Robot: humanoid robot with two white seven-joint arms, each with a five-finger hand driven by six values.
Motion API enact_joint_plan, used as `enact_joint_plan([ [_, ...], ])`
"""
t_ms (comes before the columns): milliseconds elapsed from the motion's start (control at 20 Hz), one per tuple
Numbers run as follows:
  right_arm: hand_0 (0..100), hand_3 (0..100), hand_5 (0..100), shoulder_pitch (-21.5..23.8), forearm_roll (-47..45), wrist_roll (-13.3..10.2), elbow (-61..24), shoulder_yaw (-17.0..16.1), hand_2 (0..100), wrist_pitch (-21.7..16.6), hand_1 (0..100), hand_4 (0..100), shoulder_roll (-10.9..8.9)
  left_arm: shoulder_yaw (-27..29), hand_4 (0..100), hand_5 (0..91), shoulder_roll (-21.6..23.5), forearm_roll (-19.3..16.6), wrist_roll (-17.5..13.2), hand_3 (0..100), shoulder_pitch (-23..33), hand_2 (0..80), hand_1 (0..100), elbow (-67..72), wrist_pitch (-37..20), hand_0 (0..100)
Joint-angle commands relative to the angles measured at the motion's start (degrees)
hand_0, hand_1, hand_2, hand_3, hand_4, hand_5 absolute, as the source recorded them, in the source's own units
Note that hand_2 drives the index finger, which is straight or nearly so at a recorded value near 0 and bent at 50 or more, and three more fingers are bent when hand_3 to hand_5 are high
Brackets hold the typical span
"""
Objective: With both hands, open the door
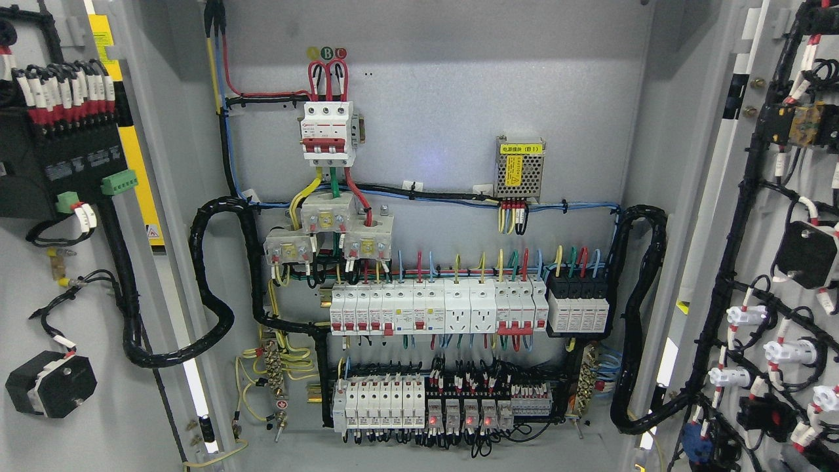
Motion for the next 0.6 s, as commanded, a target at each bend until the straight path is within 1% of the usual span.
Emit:
enact_joint_plan([
  [0, 0, 0, 0, 0.1, -4.2, -0.1, 0.2, -2.9, 4, -0.1, 50, 0, -0.30, 4.2, 0, 0.0, 5.7, 2.3, -0.6, 0, -2.2, 0.0, 56, 7.6, 2.0, 12],
  [150, 0, 0, 0, 1.0, -7.3, 0.0, 0.1, -4.1, 4, -0.1, 50, 0, -0.56, 4.6, 0, 0.0, 5.9, 2.9, -0.6, 0, -2.6, 0.0, 56, 7.8, 3.2, 12],
  [300, 0, 0, 0, 1.8, -7.7, 0.0, 0.2, -4.2, 4, -0.2, 50, 0, -1.09, 5.2, 0, 0.0, 6.7, 2.9, -1.8, 0, -3.2, 0.0, 56, 9.2, 3.5, 12],
  [401, 0, 0, 0, 1.9, -7.8, 0.0, 0.2, -4.2, 4, -0.3, 50, 0, -1.18, 6.5, 0, 0.0, 8.1, 2.9, -2.0, 0, -4.3, 0.0, 56, 11.4, 3.6, 12],
  [551, 0, 0, 0, 1.9, -7.8, 0.0, 0.3, -3.7, 4, -0.3, 50, 0, -1.18, 6.6, 0, 0.0, 9.2, 2.9, -2.1, 0, -4.5, 0.0, 56, 12.3, 3.7, 12],
])
